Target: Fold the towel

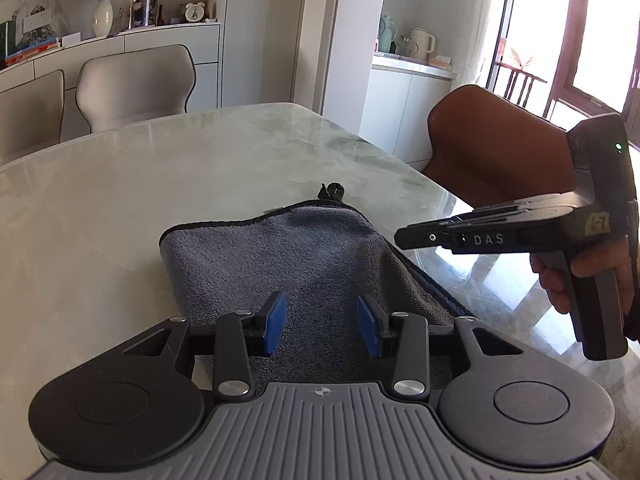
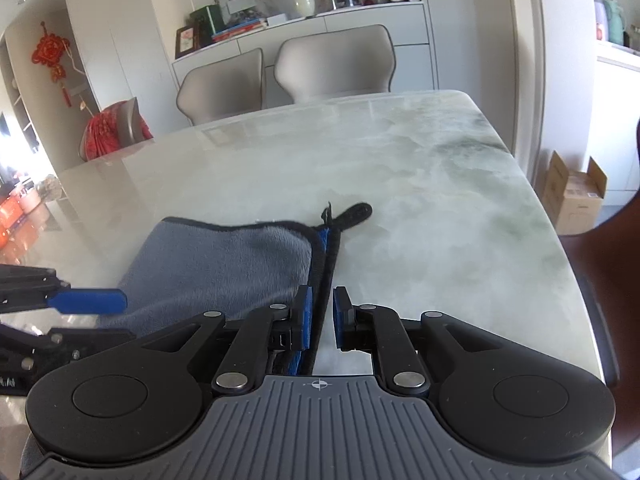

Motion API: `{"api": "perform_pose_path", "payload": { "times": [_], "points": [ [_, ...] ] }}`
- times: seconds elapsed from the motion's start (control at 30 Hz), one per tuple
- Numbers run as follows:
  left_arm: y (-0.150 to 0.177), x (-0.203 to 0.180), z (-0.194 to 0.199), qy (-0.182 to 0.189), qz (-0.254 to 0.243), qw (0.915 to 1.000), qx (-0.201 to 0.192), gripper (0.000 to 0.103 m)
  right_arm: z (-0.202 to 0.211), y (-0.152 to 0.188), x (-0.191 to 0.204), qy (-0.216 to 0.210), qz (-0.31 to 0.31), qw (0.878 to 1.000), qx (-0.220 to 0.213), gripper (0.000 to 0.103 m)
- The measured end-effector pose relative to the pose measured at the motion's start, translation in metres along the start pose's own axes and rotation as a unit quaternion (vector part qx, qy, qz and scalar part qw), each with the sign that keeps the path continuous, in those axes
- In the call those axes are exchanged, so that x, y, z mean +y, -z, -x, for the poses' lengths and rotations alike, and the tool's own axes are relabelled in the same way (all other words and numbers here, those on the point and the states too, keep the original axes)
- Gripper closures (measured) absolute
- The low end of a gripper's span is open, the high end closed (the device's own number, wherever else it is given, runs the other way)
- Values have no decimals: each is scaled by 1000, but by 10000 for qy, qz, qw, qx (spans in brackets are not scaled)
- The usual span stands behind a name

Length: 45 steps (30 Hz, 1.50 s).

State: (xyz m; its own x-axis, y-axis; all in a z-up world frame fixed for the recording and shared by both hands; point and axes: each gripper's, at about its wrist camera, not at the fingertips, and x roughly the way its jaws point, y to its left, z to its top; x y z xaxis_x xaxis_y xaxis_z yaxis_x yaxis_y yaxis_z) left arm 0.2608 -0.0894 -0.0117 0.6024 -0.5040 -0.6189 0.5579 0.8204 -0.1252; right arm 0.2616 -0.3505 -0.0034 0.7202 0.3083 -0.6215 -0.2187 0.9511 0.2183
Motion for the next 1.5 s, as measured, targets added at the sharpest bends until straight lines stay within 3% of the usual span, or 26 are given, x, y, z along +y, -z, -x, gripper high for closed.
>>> {"api": "perform_pose_path", "payload": {
  "times": [0.17,0.53,0.7,1.5],
  "points": [
    [8,-9,9,-154,-103,9998,-84,54,30,23,13,25,-42,10000,-54,78],
    [33,-16,32,-369,122,9989,-260,46,69,68,30,5,-471,9988,-95,78],
    [44,-19,40,-238,172,9988,-400,46,80,77,49,73,-447,9989,-124,78],
    [59,-19,47,8,198,9984,-532,40,84,98,90,986,-271,9947,-36,80]
  ]
}}
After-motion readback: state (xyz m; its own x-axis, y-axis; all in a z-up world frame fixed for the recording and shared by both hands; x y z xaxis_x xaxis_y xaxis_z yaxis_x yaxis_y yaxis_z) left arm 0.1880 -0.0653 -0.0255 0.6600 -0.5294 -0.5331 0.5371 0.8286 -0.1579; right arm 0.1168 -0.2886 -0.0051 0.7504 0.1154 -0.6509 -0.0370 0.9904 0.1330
